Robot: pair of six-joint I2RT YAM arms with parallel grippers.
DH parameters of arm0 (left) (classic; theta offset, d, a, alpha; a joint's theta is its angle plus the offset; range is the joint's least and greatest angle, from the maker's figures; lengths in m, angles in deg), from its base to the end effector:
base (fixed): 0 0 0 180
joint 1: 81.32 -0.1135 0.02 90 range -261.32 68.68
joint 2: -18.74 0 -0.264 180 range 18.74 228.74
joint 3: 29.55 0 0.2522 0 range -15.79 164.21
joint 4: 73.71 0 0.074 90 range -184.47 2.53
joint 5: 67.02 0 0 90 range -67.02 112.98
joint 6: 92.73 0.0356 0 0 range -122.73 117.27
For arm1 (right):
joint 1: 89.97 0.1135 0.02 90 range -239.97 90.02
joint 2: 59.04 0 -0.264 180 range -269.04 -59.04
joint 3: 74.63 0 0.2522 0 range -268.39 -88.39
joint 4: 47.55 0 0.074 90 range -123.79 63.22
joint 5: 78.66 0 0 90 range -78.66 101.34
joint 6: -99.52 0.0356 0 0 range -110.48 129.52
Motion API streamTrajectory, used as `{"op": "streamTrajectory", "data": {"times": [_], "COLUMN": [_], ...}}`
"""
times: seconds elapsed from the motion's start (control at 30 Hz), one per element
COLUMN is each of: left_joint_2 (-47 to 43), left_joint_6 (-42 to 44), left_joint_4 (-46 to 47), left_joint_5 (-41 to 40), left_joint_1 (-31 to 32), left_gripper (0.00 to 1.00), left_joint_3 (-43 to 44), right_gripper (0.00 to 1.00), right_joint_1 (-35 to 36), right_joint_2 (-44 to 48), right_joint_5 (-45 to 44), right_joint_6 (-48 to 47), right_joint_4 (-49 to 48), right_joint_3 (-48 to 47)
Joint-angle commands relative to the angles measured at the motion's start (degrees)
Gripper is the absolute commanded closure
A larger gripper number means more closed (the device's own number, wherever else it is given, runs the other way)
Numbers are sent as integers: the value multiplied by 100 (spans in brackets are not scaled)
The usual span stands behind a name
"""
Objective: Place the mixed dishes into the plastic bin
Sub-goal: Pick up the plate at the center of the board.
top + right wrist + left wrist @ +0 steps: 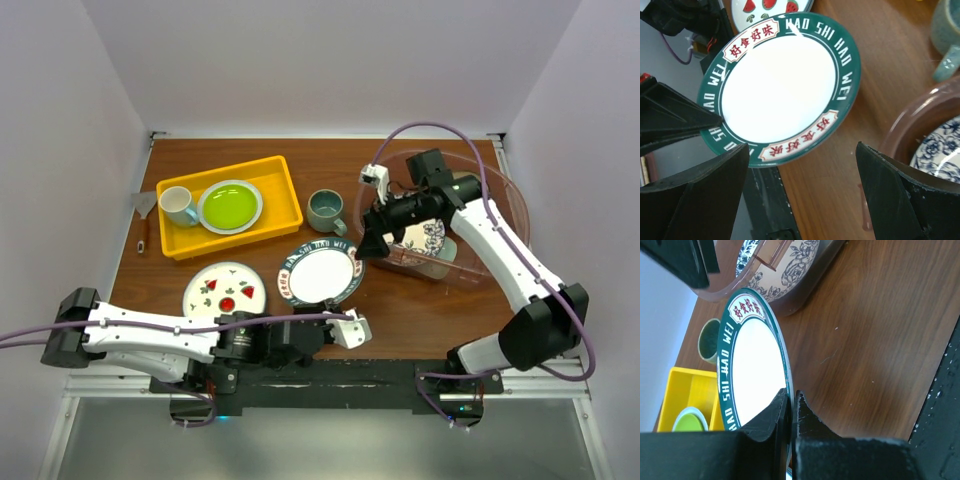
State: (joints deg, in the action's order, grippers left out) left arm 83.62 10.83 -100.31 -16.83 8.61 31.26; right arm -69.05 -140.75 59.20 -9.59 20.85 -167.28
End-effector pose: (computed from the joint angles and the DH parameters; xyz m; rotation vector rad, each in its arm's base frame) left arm 0.0231 -0.2466 0.2829 1.2724 1.5115 -0.1306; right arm 0.2542 0.1254 0.3401 -1.1084 2.1389 1.0711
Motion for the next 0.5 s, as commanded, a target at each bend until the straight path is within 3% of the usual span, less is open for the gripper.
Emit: {"op": "streamTrajectory", "data": {"times": [0.0,0.37,0.47], "left_joint_2": [-11,218,323], "left_joint_6": [463,1306,1482], "left_joint_4": [537,1433,1583], "left_joint_5": [-649,-931,-1037], "left_joint_1": [103,130,130], "left_gripper": [100,100,100], "left_joint_3": [323,323,366], "right_gripper": [9,14,33], "right_joint_1": [175,210,210], "right_joint_2": [-90,-152,-134], "right_joint_5": [-250,-295,-198], "right_joint_6": [680,1374,1481], "right_joint_4": [-251,-488,-489], "right_joint_3": [-232,-91,-126]}}
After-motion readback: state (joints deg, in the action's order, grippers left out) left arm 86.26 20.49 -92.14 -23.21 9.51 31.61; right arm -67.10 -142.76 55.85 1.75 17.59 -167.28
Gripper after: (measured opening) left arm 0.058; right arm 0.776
